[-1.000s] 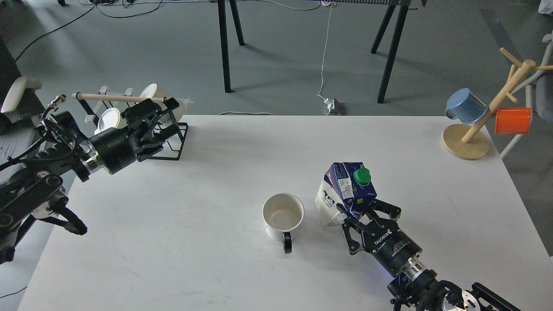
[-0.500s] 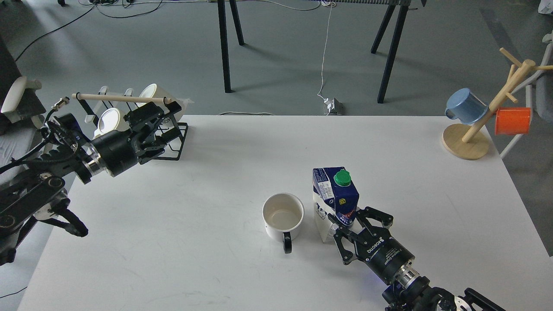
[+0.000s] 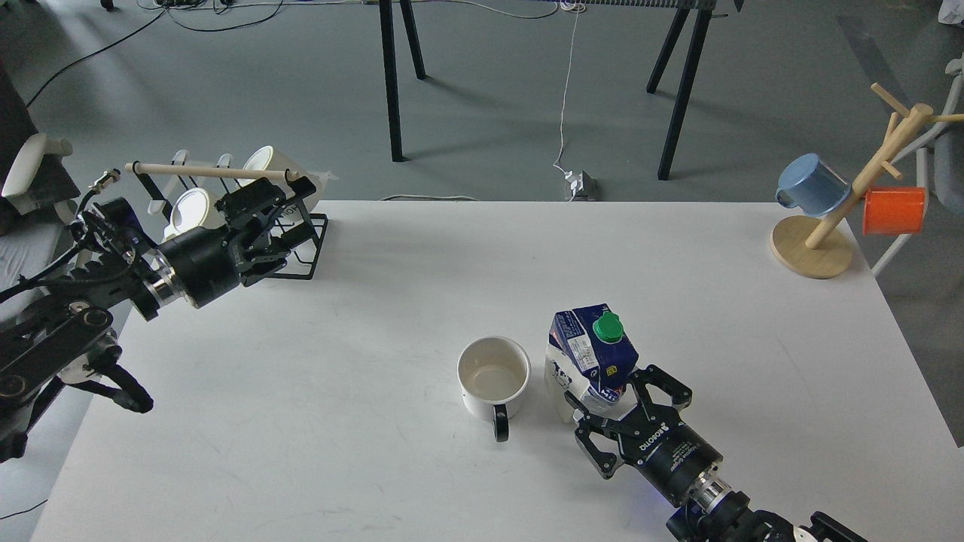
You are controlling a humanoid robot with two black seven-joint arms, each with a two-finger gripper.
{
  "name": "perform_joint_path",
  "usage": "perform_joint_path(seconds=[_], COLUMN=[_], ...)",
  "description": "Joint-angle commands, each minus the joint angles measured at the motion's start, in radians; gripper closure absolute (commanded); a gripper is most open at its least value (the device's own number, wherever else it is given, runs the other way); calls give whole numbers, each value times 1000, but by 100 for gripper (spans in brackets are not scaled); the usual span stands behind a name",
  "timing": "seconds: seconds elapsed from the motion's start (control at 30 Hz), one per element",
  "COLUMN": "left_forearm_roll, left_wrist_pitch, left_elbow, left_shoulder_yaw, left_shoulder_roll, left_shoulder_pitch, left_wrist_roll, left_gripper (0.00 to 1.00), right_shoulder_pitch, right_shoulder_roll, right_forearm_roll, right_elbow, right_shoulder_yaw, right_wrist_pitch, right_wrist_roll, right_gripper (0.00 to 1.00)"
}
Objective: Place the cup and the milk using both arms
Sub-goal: 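Carry the milk carton with the right gripper beside the white mug, then release the milk carton and pull the right gripper back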
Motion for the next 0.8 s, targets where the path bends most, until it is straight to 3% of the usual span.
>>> perform_joint_path(seconds=[0.0,0.37,0.57,0.77], left_forearm_roll=[0,0,-2,-8], left_wrist_pitch=[0,0,0,0], left_elbow=[0,1,8,47], left_shoulder_yaw=[-1,-1,-2,-4], left_shoulder_roll=[0,2,10,16], left_shoulder_pitch=[0,3,23,29], left_wrist_roll=[0,0,0,0], left_gripper=[6,6,6,5], right_shoulder_pitch=[-42,-214,-302,-176], right_shoulder_roll=[-12,-280,-411,-454], right_forearm_roll=[0,18,129,149], right_elbow=[40,201,149,8], right_shoulder_yaw=[9,147,366,512], right_wrist_pitch=[0,0,0,0], right_wrist_roll=[-3,6,3,5], right_gripper=[1,1,1,1])
